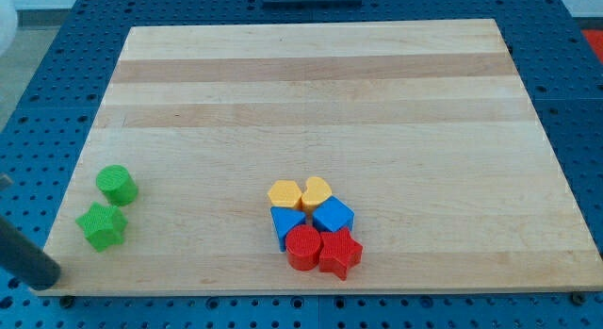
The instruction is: Push the green star and the green circle slightly up and right a bit
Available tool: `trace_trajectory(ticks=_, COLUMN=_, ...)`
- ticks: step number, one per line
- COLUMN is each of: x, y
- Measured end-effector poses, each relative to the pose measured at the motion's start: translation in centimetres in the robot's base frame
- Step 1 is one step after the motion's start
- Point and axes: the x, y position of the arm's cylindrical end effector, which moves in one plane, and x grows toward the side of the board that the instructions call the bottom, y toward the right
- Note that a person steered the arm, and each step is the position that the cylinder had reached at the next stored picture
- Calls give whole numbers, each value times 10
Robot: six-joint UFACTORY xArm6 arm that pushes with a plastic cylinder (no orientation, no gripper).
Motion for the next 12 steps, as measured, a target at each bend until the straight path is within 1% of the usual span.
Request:
trace_trajectory(ticks=1, x=-23, y=33)
trace_trajectory(ticks=4, x=-69, y=26)
trace_trajectory(ticks=7, x=-139, y=21)
trace_trajectory(ticks=8, x=-153, y=21)
trace_trajectory(ticks=9, x=-138, y=14)
trace_trajectory(ticks=10, x=-113, y=-8)
trace_trajectory(ticks=11, x=-115, y=-34)
trace_trajectory(ticks=12, x=-143, y=-34)
